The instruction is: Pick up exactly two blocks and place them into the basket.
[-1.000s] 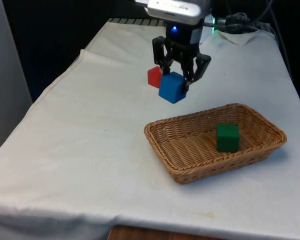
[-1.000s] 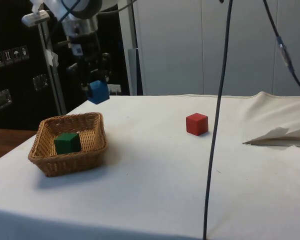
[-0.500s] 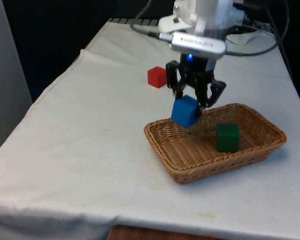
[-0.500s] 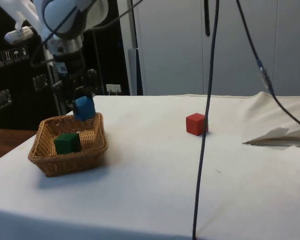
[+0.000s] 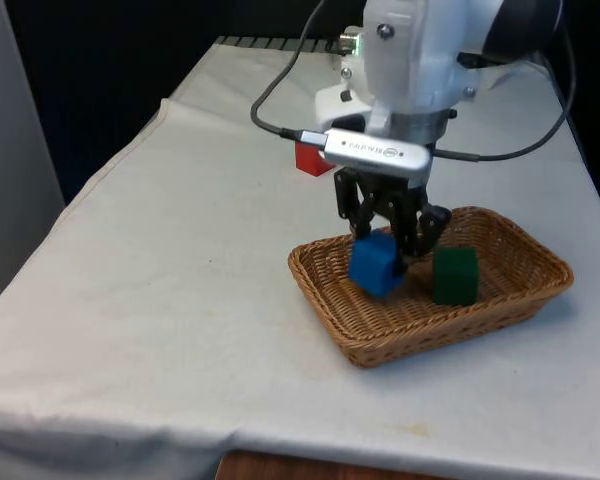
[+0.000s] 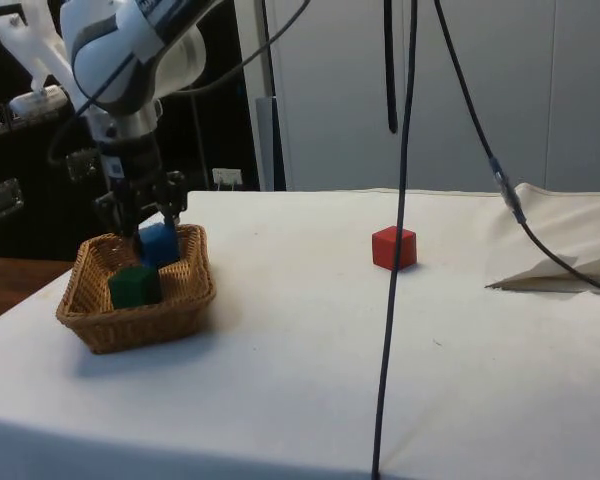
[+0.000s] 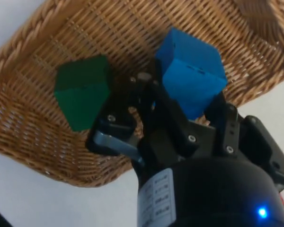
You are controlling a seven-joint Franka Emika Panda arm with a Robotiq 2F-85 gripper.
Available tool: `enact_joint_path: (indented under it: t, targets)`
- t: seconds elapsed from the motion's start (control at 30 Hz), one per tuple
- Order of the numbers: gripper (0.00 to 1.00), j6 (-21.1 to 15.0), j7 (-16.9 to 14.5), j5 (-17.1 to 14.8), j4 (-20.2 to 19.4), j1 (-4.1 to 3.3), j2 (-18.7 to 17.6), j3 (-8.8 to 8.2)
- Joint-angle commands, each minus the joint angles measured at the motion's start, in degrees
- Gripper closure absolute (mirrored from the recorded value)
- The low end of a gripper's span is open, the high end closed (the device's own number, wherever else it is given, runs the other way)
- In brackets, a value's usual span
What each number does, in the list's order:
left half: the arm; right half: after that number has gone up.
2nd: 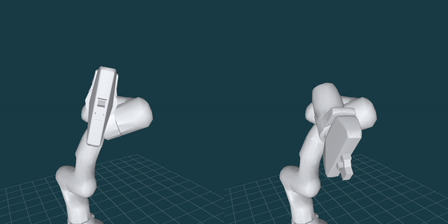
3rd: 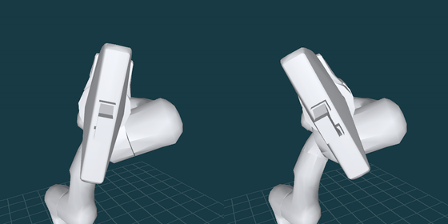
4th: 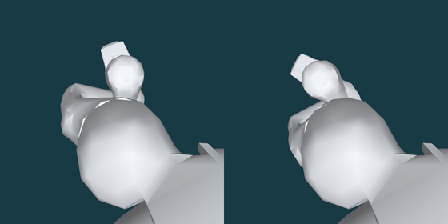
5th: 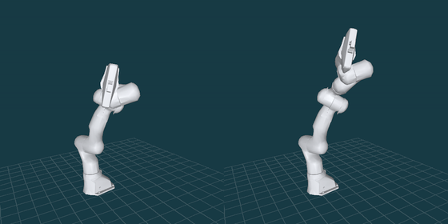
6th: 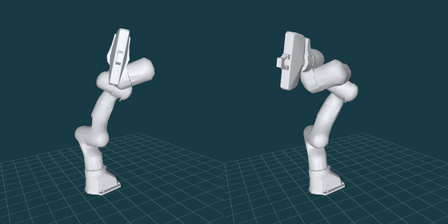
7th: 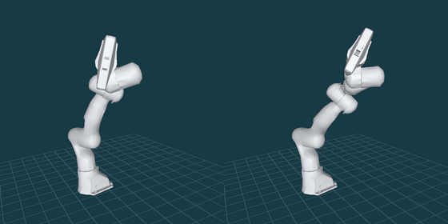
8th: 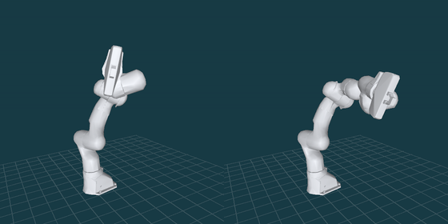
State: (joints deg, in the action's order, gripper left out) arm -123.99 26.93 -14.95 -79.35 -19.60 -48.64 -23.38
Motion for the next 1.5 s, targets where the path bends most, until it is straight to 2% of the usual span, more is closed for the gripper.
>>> enact_joint_path:
  t: [0.0, 0.1, 0.13, 0.17, 0.2, 0.33, 0.37, 0.4, 0.43, 0.47, 0.5, 0.67, 0.73, 0.77, 0.97, 1.0, 1.03, 1.07, 1.27, 1.33, 1.37, 1.47]
  targets:
    - [0.98, -0.7, -0.3, -1.0, 0.0, 0.52, -0.1, 0.63]
    - [0.95, -1.5, -0.9, -2.6, -0.3, 0.52, -0.3, 0.57]
    - [0.89, -1.7, -0.9, -2.9, -0.4, 0.52, -0.3, 0.57]
    - [0.81, -1.1, -0.5, -2.3, -0.4, 0.11, -0.4, 0.0]
    - [0.81, -1.8, -1.0, -3.1, -0.5, 0.52, -0.4, 0.57]
    - [0.42, -2.1, -1.3, -3.8, -0.6, 0.52, -0.5, 0.57]
    - [0.23, -2.2, -1.3, -4.1, -0.6, 0.52, -0.5, 0.52]
    - [0.09, -2.2, -1.4, -4.2, -0.6, 0.52, -0.5, 0.52]
    - [0.02, -2.3, -1.4, -4.2, -0.6, 0.52, -0.5, 0.52]
    - [0.0, -1.6, -0.9, -3.6, -0.6, 0.11, -0.5, 0.0]
    - [0.0, -2.3, -1.4, -4.4, -0.7, 0.52, -0.5, 0.52]
    - [0.0, -2.5, -1.5, -4.5, -0.7, 0.52, -0.5, 0.46]
    - [0.0, -1.7, -1.3, -4.1, -0.7, 0.06, 0.2, 0.23]
    - [0.0, -1.9, -1.1, -3.9, -0.5, 0.11, -0.5, 0.06]
    - [0.0, 1.3, -0.3, -2.5, -0.1, -1.15, 2.2, -0.11]
    - [0.0, 1.7, -0.2, -2.2, -0.1, -1.26, 2.5, -0.11]
    - [0.0, 1.3, -0.5, -2.4, 0.0, -0.97, 2.3, 0.06]
    - [0.0, 2.1, -0.1, -2.0, 0.1, -1.38, 2.8, -0.06]
    - [0.0, 5.8, 0.5, 0.1, 1.4, -2.18, 4.1, 0.11]
    - [0.0, 7.0, 0.5, 0.5, 2.2, -2.29, 4.1, 0.11]
    - [0.0, 6.5, 0.3, 0.3, 2.3, -2.12, 4.0, 0.17]
    - [0.0, 8.8, 0.3, 0.9, 3.6, -2.35, 4.1, 0.23]
